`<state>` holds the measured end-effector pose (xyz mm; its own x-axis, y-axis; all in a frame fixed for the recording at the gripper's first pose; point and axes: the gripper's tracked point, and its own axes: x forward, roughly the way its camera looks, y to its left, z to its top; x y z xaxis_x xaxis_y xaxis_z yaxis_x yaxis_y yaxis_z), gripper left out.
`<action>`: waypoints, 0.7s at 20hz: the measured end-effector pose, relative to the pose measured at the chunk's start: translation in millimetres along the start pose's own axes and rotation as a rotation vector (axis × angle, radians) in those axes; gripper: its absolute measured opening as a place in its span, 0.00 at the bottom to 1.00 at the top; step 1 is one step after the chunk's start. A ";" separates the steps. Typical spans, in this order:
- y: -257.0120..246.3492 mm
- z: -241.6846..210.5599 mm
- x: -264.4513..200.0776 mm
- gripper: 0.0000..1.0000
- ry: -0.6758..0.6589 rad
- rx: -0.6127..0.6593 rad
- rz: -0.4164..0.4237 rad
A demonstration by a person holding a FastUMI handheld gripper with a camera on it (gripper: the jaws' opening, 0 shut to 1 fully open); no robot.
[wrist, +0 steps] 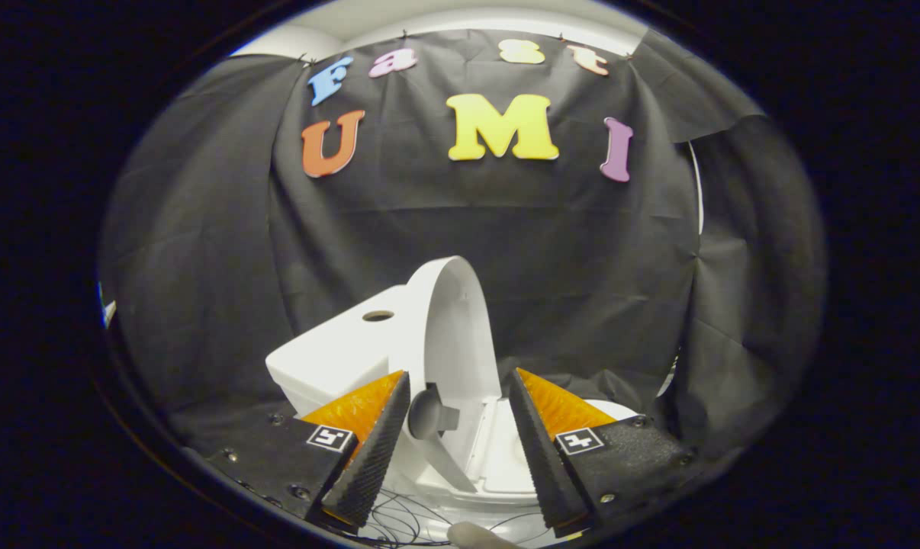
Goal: Open the toilet lid.
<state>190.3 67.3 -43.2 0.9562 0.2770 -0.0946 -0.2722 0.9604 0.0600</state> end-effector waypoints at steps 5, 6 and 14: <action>-66.6 14.4 -49.1 0.96 -0.091 0.031 -0.023; -82.0 12.0 -58.8 0.96 -0.096 0.035 -0.039; -178.7 -19.6 -119.8 0.97 -0.136 0.069 -0.086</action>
<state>122.2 -136.9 -62.0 0.9827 0.1823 0.0322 -0.1849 0.9746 0.1262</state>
